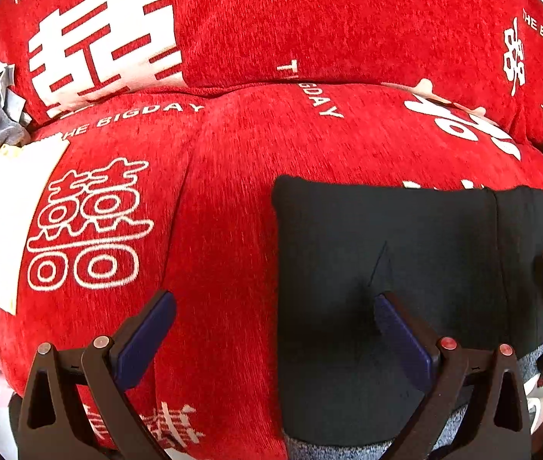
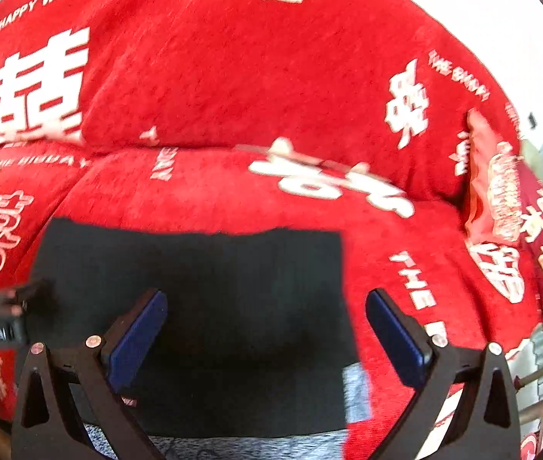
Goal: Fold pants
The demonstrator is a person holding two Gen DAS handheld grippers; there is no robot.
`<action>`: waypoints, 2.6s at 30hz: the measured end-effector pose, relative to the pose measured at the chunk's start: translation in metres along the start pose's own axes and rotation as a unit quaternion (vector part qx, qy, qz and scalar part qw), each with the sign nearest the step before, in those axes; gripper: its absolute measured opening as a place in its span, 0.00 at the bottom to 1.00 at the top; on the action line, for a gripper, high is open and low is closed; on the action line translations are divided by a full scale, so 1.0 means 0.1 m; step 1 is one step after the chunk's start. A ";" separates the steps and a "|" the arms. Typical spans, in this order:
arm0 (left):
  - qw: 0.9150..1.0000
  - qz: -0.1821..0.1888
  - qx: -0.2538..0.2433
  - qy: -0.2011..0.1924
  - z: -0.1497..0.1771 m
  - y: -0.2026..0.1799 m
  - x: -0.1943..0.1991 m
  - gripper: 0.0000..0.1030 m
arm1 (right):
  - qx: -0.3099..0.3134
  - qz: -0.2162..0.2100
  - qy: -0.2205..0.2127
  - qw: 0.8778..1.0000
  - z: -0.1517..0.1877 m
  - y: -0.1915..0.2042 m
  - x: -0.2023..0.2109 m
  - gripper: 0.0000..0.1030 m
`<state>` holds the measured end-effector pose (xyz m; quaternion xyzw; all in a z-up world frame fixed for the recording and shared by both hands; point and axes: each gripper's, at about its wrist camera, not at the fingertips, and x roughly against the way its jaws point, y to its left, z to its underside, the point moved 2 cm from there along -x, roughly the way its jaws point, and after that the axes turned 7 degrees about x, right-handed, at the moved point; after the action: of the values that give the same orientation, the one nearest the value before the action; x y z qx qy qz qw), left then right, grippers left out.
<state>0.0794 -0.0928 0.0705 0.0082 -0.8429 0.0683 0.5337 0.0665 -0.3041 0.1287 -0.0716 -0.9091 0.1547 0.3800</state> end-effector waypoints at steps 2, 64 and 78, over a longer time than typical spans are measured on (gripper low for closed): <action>1.000 -0.002 -0.002 0.003 0.04 -0.01 -0.02 1.00 | 0.005 -0.024 -0.008 1.000 -0.01 0.04 0.04 1.00; 0.991 0.102 0.008 0.087 0.39 0.07 -0.08 1.00 | -0.091 -0.145 0.093 0.981 0.56 -0.66 -0.53 1.00; 0.982 0.161 0.016 0.103 0.31 -0.27 -0.29 0.85 | -0.110 -0.316 0.110 0.936 0.79 -0.37 -0.95 0.96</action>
<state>0.0667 -0.1251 0.0340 -0.1257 -0.7728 0.1673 0.5992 0.0759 -0.3804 0.0251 0.1615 -0.8485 -0.0834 0.4969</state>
